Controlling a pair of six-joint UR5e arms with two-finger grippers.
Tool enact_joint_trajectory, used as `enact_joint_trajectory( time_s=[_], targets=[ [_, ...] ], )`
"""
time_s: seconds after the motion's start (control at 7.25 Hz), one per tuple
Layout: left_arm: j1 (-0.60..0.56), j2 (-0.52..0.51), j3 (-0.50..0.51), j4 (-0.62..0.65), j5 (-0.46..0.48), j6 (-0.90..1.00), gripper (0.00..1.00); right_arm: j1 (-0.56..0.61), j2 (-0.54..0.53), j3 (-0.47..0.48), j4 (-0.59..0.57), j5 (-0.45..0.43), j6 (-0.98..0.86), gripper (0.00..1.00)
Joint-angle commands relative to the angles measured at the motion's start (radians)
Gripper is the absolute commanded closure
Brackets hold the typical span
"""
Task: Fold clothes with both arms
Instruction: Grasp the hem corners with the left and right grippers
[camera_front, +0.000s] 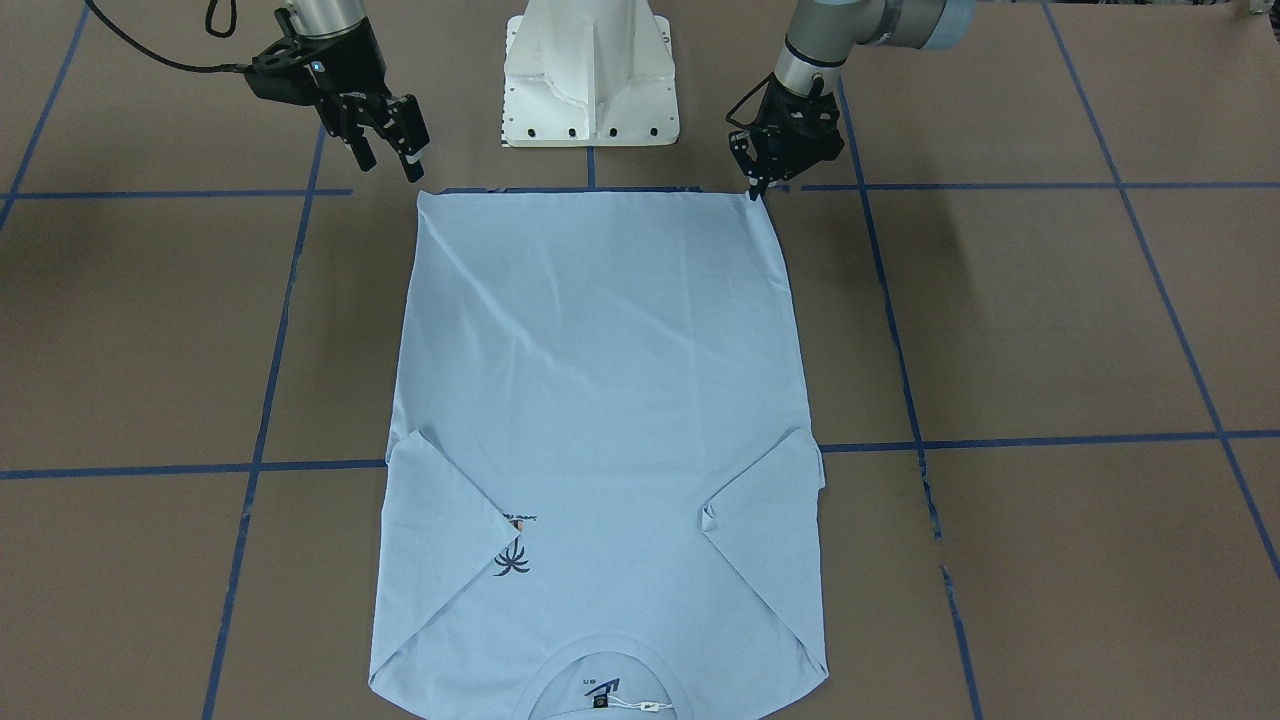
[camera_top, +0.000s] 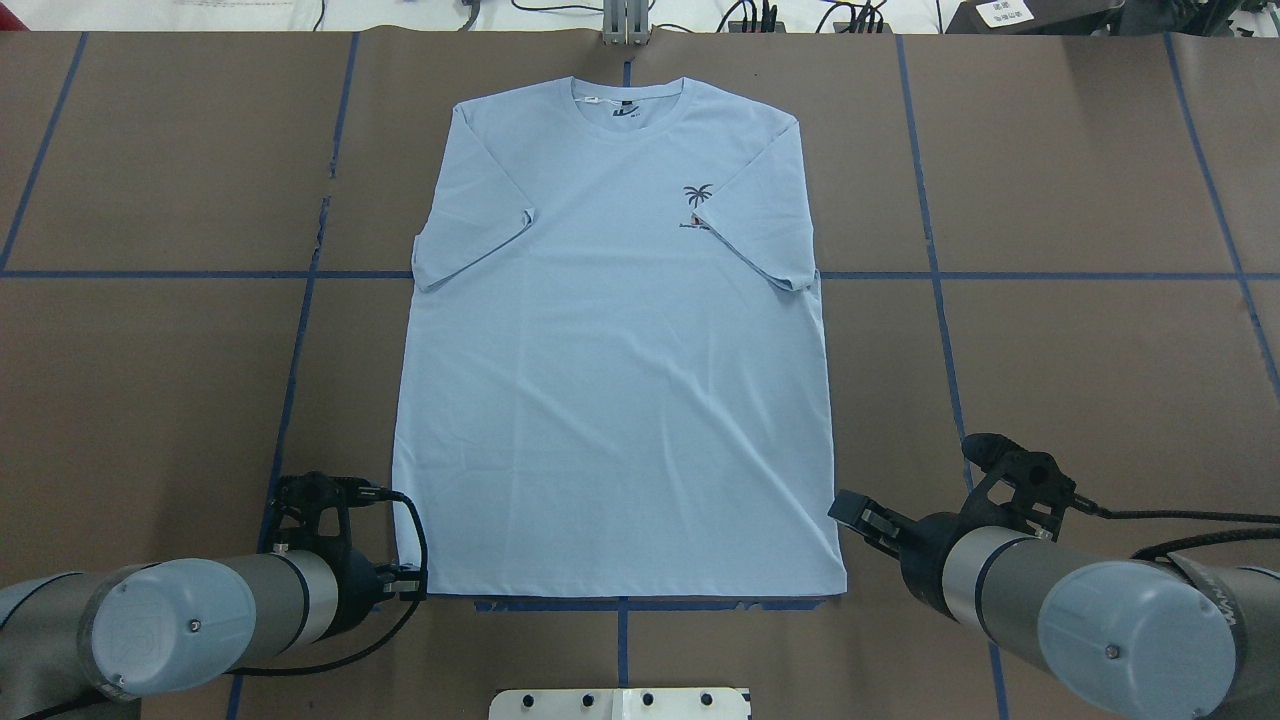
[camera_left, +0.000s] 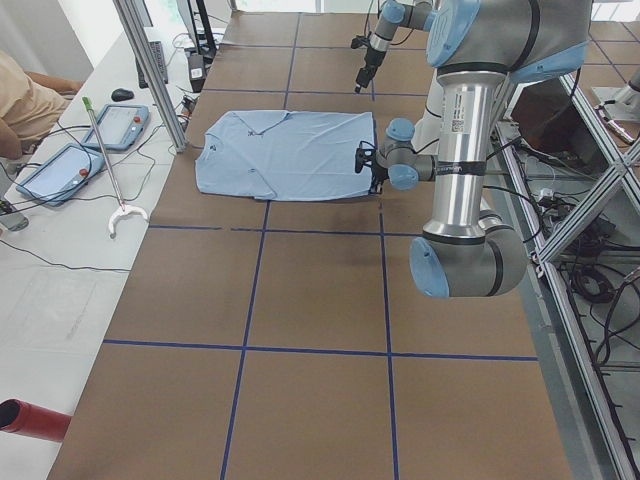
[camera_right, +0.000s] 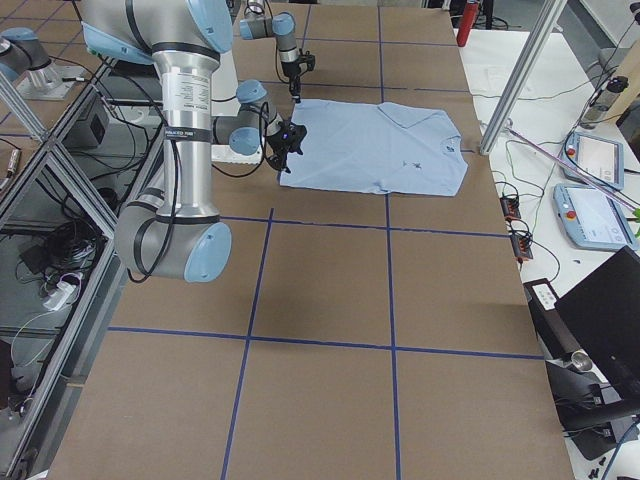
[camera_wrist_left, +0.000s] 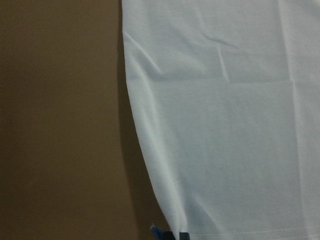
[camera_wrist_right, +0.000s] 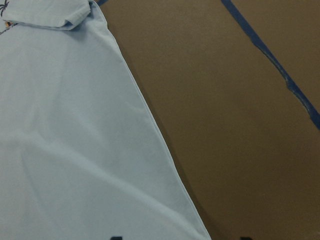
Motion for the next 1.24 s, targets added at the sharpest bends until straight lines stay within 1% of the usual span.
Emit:
enact_joint_trajectory(
  time_s=[0.0,0.14,0.41,0.55,0.69,0.83,0.97,1.1],
  targets=[
    [-0.003,0.005,-0.036,-0.001,0.005,-0.032,1.00,-0.063,0.000,-0.044,-0.024,-0.042,0.037,0.18],
    [-0.001,0.005,-0.036,-0.001,0.034,-0.041,1.00,-0.080,0.008,-0.072,-0.026,-0.043,0.037,0.18],
    [-0.001,0.005,-0.036,-0.001,0.066,-0.045,1.00,-0.122,0.011,-0.107,-0.026,-0.086,0.047,0.26],
    [-0.001,0.006,-0.037,-0.001,0.081,-0.045,1.00,-0.142,0.031,-0.124,-0.026,-0.092,0.066,0.30],
    [-0.001,0.006,-0.039,-0.001,0.082,-0.046,1.00,-0.150,0.071,-0.164,-0.026,-0.109,0.072,0.32],
    [-0.001,0.006,-0.039,-0.001,0.083,-0.046,1.00,-0.150,0.095,-0.175,-0.026,-0.109,0.072,0.34],
    [-0.001,0.006,-0.039,-0.001,0.082,-0.046,1.00,-0.153,0.093,-0.178,-0.026,-0.111,0.072,0.45],
    [-0.001,0.006,-0.039,-0.001,0.082,-0.046,1.00,-0.153,0.090,-0.196,-0.026,-0.111,0.070,0.49]
  ],
)
